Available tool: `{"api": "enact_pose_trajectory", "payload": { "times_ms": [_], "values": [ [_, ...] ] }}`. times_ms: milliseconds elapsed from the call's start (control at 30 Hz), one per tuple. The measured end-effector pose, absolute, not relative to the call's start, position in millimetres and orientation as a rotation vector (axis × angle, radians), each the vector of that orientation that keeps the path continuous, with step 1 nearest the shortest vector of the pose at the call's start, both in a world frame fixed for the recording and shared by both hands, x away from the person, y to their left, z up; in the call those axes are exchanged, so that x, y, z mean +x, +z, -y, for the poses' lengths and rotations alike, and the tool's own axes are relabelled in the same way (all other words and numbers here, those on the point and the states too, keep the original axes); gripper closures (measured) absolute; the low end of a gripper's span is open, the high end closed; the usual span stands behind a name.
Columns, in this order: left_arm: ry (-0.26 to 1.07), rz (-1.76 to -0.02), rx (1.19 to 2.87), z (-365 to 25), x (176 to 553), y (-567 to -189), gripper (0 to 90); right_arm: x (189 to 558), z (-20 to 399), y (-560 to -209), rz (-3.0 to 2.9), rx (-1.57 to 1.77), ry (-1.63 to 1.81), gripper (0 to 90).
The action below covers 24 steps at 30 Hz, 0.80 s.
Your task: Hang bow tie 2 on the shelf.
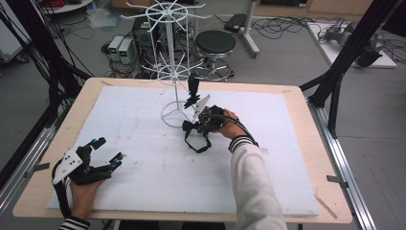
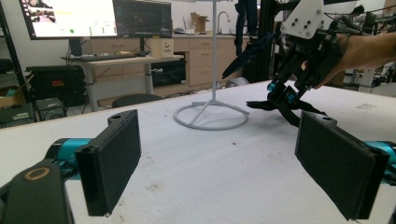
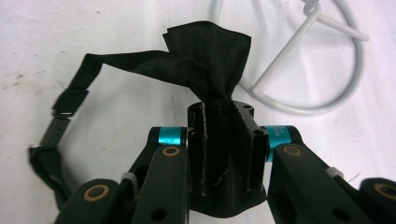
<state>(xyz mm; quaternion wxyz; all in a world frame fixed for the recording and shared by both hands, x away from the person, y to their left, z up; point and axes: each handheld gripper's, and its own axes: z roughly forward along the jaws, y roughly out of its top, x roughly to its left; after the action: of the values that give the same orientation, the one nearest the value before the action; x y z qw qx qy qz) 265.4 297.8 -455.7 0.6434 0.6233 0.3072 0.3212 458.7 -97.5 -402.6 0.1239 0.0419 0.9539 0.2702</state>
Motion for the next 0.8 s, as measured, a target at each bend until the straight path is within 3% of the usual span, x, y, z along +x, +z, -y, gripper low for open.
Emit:
{"api": "enact_pose_trajectory", "payload": {
  "times_ms": [800],
  "values": [
    [0.734, -0.7, 1.425, -298, 265, -456, 14.8, 422, 118, -354, -2.627, 0.089, 0.968, 76.9]
  ]
}}
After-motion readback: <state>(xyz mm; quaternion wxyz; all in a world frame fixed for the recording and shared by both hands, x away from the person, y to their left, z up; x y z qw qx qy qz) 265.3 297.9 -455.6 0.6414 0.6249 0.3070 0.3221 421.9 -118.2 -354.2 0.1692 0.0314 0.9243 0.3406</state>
